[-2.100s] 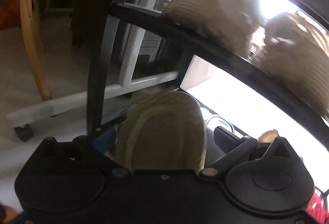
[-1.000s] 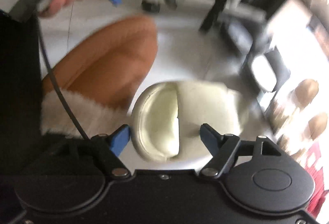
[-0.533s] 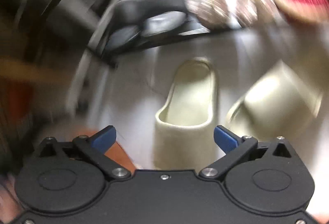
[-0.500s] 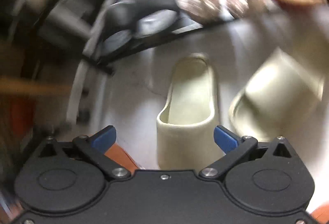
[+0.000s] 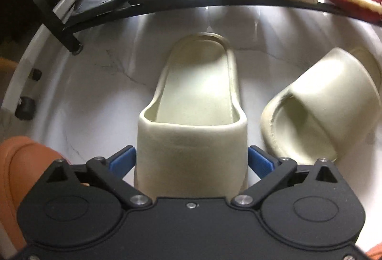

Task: Organize scattered shoes
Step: 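Lower the cream slide upright beside the other slide with the right gripper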

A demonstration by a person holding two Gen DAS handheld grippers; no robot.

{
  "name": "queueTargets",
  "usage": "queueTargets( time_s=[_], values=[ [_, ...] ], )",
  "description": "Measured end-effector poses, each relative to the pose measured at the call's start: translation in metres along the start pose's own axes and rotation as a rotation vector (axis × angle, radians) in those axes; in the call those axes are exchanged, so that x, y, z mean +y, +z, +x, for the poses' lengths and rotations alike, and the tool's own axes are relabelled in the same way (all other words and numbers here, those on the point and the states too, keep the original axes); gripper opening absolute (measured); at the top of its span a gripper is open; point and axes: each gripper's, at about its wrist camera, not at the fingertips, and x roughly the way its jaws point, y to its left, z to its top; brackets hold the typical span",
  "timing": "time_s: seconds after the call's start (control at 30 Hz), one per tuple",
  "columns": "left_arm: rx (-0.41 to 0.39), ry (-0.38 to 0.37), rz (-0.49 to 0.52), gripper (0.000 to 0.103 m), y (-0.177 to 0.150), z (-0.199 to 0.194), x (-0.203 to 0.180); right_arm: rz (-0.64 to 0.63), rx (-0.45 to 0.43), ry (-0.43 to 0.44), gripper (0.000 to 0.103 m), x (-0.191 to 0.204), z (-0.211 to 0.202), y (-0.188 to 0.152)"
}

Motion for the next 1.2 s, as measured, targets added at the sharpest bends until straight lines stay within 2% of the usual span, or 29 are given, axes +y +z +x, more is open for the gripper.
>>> queueTargets(
  time_s=[0.13, 0.23, 0.27, 0.3, 0.37, 0.43, 0.53, 0.6, 0.67, 0.73, 0.83, 0.87, 0.93, 1.07, 1.2],
  values=[
    [0.005, 0.0, 0.013, 0.102, -0.001, 0.001, -0.002, 0.045, 0.044, 0.013, 0.102, -0.029, 0.004, 0.006],
    [0.006, 0.001, 0.013, 0.102, -0.001, 0.0, -0.002, 0.123, 0.133, 0.068, 0.103, -0.049, 0.004, 0.01],
    [0.006, 0.001, 0.011, 0.102, -0.001, 0.0, -0.002, 0.228, 0.203, 0.115, 0.103, -0.062, 0.0, 0.012],
    [0.006, 0.002, 0.008, 0.102, -0.001, 0.0, -0.002, 0.283, 0.228, 0.152, 0.103, -0.069, -0.004, 0.013],
    [0.006, 0.005, 0.001, 0.102, -0.001, 0.0, -0.001, 0.363, 0.214, 0.237, 0.103, -0.087, -0.024, 0.019],
    [0.009, 0.004, 0.006, 0.102, -0.001, 0.001, -0.002, 0.388, 0.167, 0.24, 0.103, -0.099, -0.041, 0.024],
    [0.009, 0.005, 0.022, 0.102, -0.001, 0.001, -0.005, 0.424, 0.022, 0.132, 0.103, -0.128, -0.074, 0.034],
    [0.006, 0.008, 0.033, 0.102, -0.002, 0.001, -0.006, 0.472, -0.066, -0.057, 0.103, -0.151, -0.082, 0.035],
    [0.005, 0.013, 0.037, 0.102, -0.003, 0.001, -0.007, 0.528, -0.07, -0.151, 0.103, -0.164, -0.074, 0.032],
    [0.004, 0.019, 0.035, 0.102, -0.002, 0.001, -0.006, 0.604, -0.057, -0.157, 0.103, -0.173, -0.061, 0.026],
    [0.005, 0.024, 0.023, 0.102, -0.002, 0.001, -0.004, 0.769, -0.081, -0.086, 0.103, -0.176, -0.044, 0.019],
    [0.005, 0.027, 0.019, 0.102, -0.002, 0.001, -0.004, 0.788, -0.09, -0.077, 0.103, -0.175, -0.042, 0.019],
    [0.009, 0.029, 0.02, 0.102, -0.001, 0.003, -0.004, 0.819, -0.09, -0.1, 0.103, -0.169, -0.035, 0.024],
    [0.015, 0.029, 0.033, 0.102, -0.001, 0.004, -0.005, 0.859, -0.097, -0.206, 0.103, -0.16, -0.023, 0.031],
    [0.021, 0.027, 0.028, 0.102, -0.001, 0.005, -0.005, 0.839, -0.116, -0.275, 0.103, -0.147, -0.021, 0.035]
  ],
)
